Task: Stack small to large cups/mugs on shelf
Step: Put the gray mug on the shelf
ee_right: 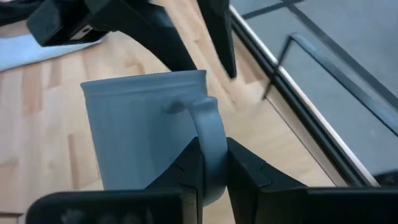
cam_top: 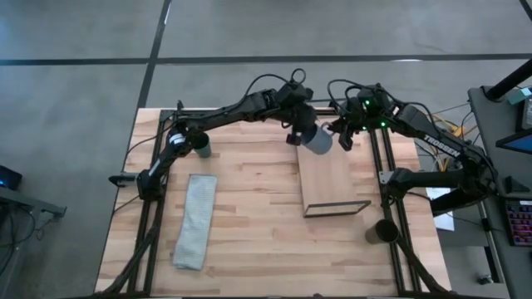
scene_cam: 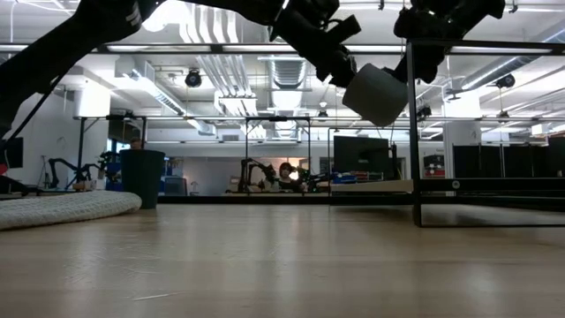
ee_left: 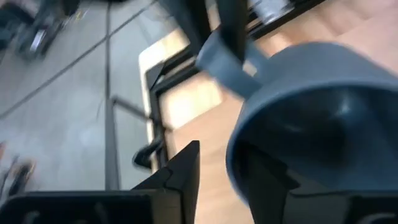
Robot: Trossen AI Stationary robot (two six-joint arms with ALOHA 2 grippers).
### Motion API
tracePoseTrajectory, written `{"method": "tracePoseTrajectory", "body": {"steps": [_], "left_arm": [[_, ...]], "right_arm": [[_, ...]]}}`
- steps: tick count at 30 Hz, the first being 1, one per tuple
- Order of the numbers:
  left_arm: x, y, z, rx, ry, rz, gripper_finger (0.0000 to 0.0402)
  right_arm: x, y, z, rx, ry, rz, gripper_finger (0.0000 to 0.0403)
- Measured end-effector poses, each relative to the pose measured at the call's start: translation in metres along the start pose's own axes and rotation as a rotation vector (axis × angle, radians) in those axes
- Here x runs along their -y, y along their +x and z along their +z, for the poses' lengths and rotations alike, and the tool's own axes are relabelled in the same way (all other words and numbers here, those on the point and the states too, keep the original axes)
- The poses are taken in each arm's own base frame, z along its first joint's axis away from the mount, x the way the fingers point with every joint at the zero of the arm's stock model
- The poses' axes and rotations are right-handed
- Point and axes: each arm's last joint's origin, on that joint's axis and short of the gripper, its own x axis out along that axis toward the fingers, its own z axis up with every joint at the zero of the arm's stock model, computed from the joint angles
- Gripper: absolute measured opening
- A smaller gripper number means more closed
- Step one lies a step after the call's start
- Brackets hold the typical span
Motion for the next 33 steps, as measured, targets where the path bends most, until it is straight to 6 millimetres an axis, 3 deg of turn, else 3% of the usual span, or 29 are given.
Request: {"method": "tracePoseTrajectory", "body": {"steps": [10, 16, 25, 33], "left_arm": [[-0.002, 0.000, -0.001, -0.030, -0.053, 0.049, 0.0104], [-0.003, -0.004, -0.001, -0.063, -0.054, 0.082, 0.0105], [-0.012, -0.028, 0.010, -0.035, -0.052, 0.140, 0.0105], [-0.014, -0.030, 0.013, -0.016, -0.051, 0.156, 0.0105]], "right_arm": [[-0.002, -0.011, -0.001, 0.028, 0.106, -0.073, 0.0035], [-0.002, -0.013, -0.013, 0.030, 0.133, -0.134, 0.0022], [-0.006, -0.014, -0.035, 0.290, 0.194, -0.146, 0.0011], [-0.002, 0.000, -0.050, 0.366, 0.209, -0.201, 0.0010]]}}
